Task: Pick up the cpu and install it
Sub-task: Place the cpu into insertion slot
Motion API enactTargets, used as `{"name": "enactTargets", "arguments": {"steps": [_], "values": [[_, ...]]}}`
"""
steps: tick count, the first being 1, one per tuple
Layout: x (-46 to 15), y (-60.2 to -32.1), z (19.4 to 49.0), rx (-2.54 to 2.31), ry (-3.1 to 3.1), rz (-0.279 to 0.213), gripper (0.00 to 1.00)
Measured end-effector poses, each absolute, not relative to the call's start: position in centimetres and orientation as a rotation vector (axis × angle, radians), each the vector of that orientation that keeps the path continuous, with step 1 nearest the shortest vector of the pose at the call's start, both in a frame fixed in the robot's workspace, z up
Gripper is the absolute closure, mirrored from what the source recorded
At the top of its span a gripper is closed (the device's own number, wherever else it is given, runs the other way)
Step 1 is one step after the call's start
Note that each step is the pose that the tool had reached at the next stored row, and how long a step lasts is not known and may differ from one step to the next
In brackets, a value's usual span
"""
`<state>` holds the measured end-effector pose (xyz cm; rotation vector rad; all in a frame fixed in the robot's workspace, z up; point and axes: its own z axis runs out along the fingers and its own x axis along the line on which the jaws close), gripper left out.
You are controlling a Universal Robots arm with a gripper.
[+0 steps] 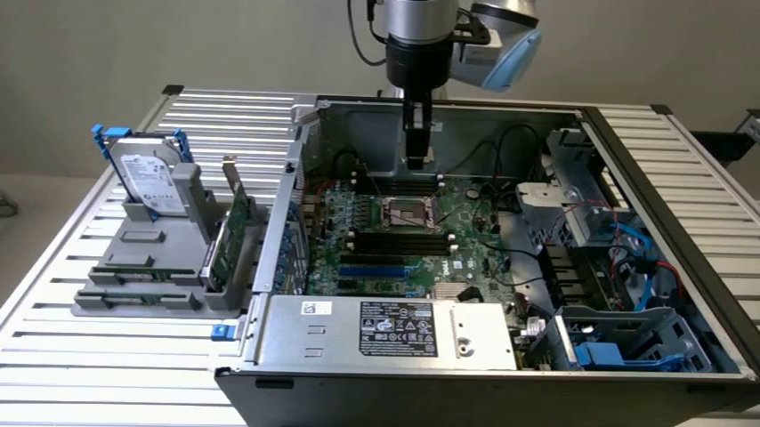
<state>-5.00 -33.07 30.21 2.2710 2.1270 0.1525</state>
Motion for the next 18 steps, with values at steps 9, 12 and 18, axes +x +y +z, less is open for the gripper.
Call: {"name": "enactTargets", "arguments": {"steps": [9, 12, 18], "values": [[-5.0, -33.1, 27.8, 2.235, 2.168, 0.153, 0.45], [-5.0, -33.1, 27.2, 2.235, 2.167, 0.153, 0.45], [-5.0, -33.1, 26.1, 2.235, 2.167, 0.153, 0.45]]}}
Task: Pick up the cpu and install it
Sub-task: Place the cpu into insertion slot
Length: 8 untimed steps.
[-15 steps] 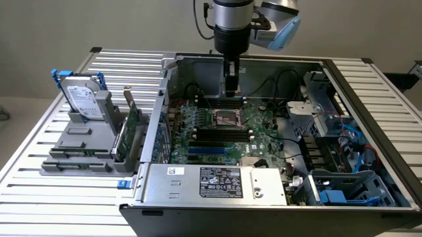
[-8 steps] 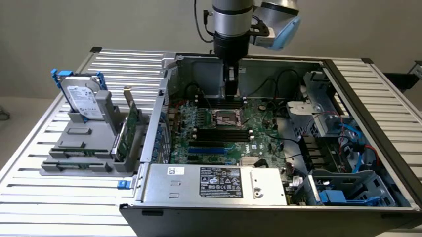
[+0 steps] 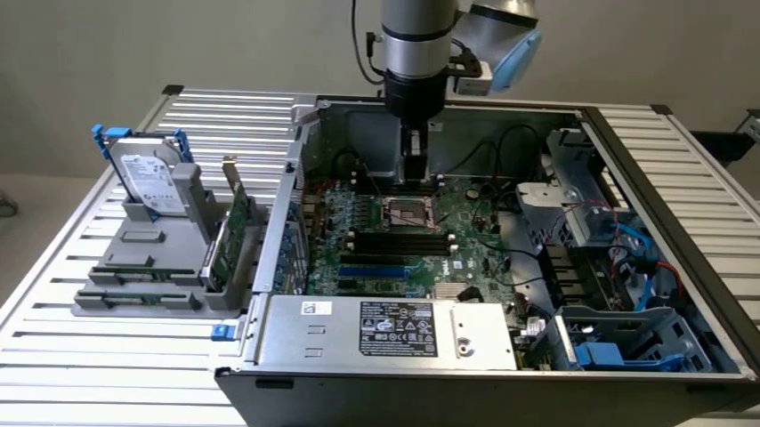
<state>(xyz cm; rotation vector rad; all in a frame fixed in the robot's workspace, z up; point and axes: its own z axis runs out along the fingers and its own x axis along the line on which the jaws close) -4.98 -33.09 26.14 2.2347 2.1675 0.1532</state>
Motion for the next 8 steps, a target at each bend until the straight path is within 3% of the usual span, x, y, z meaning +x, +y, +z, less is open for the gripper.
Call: {"name": "enactTargets", "arguments": {"steps": [8], "values": [[-5.0, -33.2, 24.7, 2.235, 2.167, 0.153, 0.45]]}}
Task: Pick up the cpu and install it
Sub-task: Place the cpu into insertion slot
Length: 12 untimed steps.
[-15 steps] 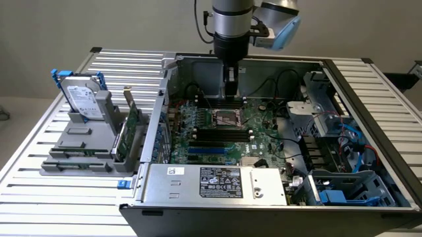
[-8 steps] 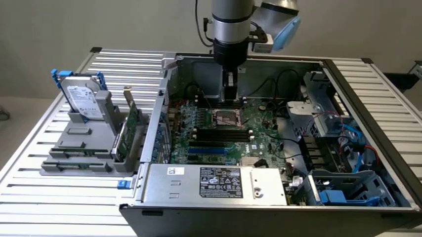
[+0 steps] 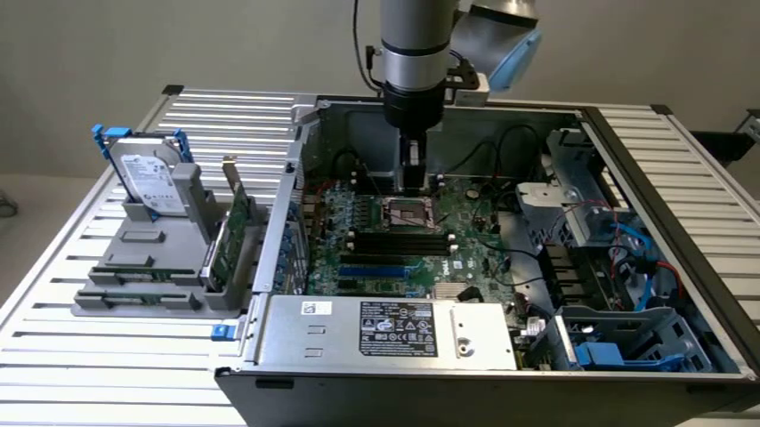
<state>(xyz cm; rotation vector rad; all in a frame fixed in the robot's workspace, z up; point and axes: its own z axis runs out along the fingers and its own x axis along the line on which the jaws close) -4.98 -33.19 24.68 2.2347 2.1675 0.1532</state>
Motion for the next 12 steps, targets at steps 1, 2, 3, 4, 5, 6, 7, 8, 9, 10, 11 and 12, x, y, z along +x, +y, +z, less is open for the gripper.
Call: {"name": "enactTargets", "arguments": {"steps": [1, 2, 3, 4, 5, 6, 7, 8, 9, 10, 11, 12], "values": [[-5.0, -33.2, 24.5, 2.235, 2.168, 0.153, 0.45], [-5.0, -33.2, 24.3, 2.235, 2.167, 0.153, 0.45], [-5.0, -33.2, 24.1, 2.235, 2.167, 0.153, 0.45], [-5.0, -33.3, 24.0, 2.235, 2.167, 0.153, 0.45], [-5.0, -33.3, 23.8, 2.235, 2.167, 0.153, 0.45], [-5.0, -33.3, 23.6, 2.235, 2.167, 0.153, 0.45], [-5.0, -33.3, 23.4, 2.235, 2.167, 0.153, 0.45], [-5.0, -33.3, 23.2, 2.235, 2.168, 0.153, 0.45], [-5.0, -33.4, 23.0, 2.235, 2.168, 0.153, 0.45], [-5.0, -33.4, 22.9, 2.235, 2.167, 0.153, 0.45], [-5.0, -33.5, 22.7, 2.235, 2.167, 0.153, 0.45], [-5.0, -33.5, 22.5, 2.235, 2.168, 0.153, 0.45]]}}
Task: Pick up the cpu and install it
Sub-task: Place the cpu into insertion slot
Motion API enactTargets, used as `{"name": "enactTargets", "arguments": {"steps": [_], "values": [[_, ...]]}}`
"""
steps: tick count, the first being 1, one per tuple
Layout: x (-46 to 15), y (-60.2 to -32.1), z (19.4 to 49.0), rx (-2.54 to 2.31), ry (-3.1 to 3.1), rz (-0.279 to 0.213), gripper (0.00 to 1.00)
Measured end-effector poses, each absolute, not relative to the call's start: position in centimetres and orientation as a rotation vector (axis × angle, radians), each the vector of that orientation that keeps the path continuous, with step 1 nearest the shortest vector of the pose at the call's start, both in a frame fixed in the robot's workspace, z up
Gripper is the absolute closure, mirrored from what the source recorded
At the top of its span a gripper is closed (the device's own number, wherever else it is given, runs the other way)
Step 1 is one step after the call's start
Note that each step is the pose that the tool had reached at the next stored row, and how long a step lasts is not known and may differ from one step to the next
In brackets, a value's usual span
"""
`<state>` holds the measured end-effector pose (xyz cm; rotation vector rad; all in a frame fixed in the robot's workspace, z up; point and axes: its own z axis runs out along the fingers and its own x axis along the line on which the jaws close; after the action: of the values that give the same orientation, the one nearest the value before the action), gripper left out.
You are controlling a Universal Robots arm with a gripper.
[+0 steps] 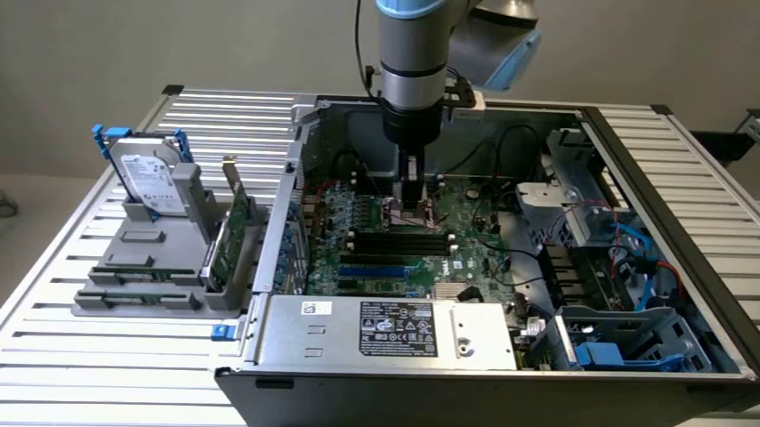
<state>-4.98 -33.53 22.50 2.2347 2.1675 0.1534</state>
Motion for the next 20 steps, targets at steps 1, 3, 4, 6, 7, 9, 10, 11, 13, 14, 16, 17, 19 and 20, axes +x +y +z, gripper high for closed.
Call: {"name": "enactTargets", "arguments": {"steps": [1, 3, 4, 6, 7, 9, 10, 11, 13, 14, 16, 17, 19, 20], "values": [[-5.0, -33.6, 22.3, 2.235, 2.167, 0.153, 0.45], [-5.0, -33.8, 22.0, 2.235, 2.168, 0.153, 0.45], [-5.0, -33.8, 21.8, 2.235, 2.168, 0.153, 0.45], [-5.0, -34.0, 21.4, 2.235, 2.168, 0.153, 0.45], [-5.0, -34.1, 21.2, 2.235, 2.168, 0.153, 0.45], [-5.0, -34.2, 20.9, 2.236, 2.168, 0.151, 0.45], [-5.0, -34.2, 20.7, 2.236, 2.169, 0.15, 0.45], [-5.0, -34.3, 20.6, 2.237, 2.17, 0.149, 0.45], [-5.0, -34.3, 20.5, 2.238, 2.171, 0.146, 0.45], [-5.0, -34.3, 20.5, 2.238, 2.171, 0.145, 0.45], [-5.0, -34.3, 20.5, 2.239, 2.171, 0.145, 0.45], [-5.0, -34.3, 20.4, 2.239, 2.171, 0.145, 0.45], [-5.0, -34.4, 20.4, 2.239, 2.171, 0.146, 0.45], [-5.0, -34.4, 20.3, 2.239, 2.171, 0.145, 0.45]]}}
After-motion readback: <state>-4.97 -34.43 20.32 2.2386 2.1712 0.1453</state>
